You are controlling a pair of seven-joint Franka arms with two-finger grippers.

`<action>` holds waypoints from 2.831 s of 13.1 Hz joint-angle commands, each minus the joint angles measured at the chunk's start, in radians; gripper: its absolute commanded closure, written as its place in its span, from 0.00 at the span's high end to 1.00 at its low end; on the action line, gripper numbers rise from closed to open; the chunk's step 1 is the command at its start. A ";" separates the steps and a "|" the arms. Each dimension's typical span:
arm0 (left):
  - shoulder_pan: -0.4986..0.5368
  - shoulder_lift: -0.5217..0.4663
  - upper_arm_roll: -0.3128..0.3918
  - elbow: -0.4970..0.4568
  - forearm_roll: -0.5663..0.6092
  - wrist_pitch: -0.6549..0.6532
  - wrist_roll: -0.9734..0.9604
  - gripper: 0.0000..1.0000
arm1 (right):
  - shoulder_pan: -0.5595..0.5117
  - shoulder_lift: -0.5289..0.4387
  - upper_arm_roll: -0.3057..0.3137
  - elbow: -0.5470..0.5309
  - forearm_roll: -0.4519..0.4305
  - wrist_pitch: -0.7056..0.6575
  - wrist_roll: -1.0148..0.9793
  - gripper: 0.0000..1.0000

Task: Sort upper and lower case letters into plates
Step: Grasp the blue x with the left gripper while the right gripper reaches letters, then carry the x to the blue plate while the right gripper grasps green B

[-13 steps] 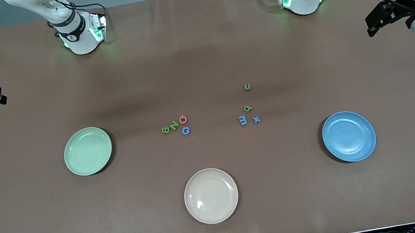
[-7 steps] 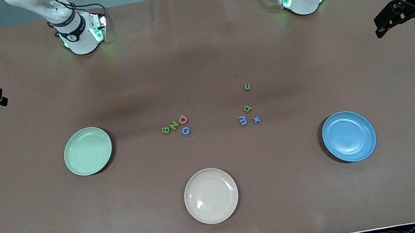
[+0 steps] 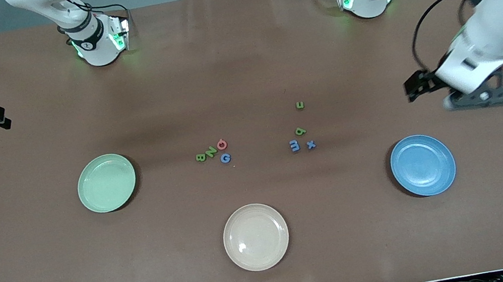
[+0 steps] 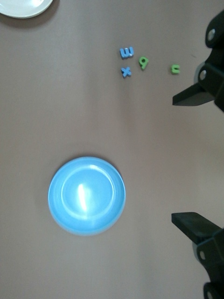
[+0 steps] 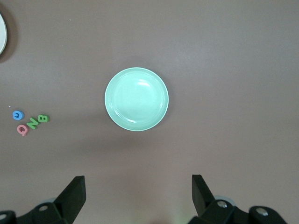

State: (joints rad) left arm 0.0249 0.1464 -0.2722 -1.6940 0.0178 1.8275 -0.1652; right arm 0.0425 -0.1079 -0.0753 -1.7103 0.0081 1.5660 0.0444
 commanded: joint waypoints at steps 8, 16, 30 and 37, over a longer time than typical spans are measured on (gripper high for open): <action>-0.207 0.364 -0.062 -0.076 0.194 0.377 -0.595 0.99 | -0.010 0.233 -0.012 0.085 0.059 0.029 -0.005 1.00; -0.253 0.524 -0.059 -0.104 0.194 0.567 -0.744 0.84 | 0.129 0.332 -0.006 -0.010 0.047 0.210 0.553 1.00; -0.173 0.421 -0.038 -0.128 0.195 0.552 -0.670 0.02 | 0.546 0.681 -0.006 -0.207 0.047 0.911 1.475 0.99; 0.125 0.407 -0.033 -0.085 0.233 0.562 -0.398 0.04 | 0.612 0.720 -0.006 -0.201 0.049 0.950 1.559 0.63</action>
State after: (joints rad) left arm 0.1006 0.5474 -0.2968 -1.7814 0.2029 2.3848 -0.5779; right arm 0.6316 0.5939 -0.0724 -1.9186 0.0548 2.4957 1.5664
